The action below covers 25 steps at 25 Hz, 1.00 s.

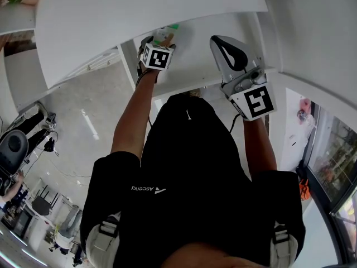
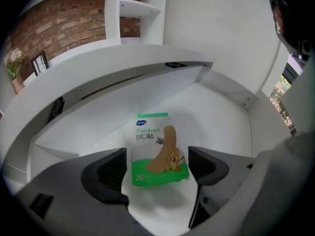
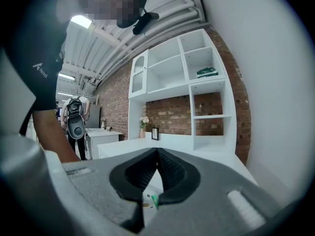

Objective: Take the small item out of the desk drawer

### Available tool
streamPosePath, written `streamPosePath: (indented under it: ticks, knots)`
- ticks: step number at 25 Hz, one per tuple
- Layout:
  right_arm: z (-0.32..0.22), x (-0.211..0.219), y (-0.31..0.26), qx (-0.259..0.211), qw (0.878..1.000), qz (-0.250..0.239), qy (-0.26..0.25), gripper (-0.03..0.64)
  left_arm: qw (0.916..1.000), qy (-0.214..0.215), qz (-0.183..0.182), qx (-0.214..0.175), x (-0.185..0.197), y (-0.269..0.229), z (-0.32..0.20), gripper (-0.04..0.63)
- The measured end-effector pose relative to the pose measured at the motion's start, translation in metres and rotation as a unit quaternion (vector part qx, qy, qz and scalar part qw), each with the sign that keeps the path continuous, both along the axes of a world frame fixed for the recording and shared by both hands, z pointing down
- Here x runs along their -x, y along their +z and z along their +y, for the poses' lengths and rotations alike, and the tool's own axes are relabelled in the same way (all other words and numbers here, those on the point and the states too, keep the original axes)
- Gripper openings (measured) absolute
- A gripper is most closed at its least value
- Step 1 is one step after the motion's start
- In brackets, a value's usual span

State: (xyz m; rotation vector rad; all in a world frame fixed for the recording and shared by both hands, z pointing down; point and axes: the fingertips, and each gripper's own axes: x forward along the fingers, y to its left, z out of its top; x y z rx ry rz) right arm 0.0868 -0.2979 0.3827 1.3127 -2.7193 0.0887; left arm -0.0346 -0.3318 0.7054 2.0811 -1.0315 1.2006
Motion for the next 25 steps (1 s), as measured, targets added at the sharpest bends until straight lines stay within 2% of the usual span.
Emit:
streamPosePath:
  ticks: [7,10,15,25]
  knots:
    - [-0.003,-0.003,0.004,0.005,1.0,-0.006,0.005,0.002,0.9999,0.0,-0.004,0.015,0.0,0.011,-0.001,0.383]
    - [-0.003,-0.005,0.01,0.02,1.0,-0.003,0.01,0.002,0.9999,0.002,0.001,0.017,-0.002,0.011,0.0,0.357]
    - [-0.001,-0.006,0.012,0.019,1.0,-0.004,0.008,0.002,0.9998,0.002,0.001,0.018,-0.003,0.01,0.005,0.35]
    - [0.009,-0.01,0.008,0.018,1.0,-0.01,0.008,0.002,0.9997,0.017,0.015,0.009,-0.01,-0.024,0.022,0.348]
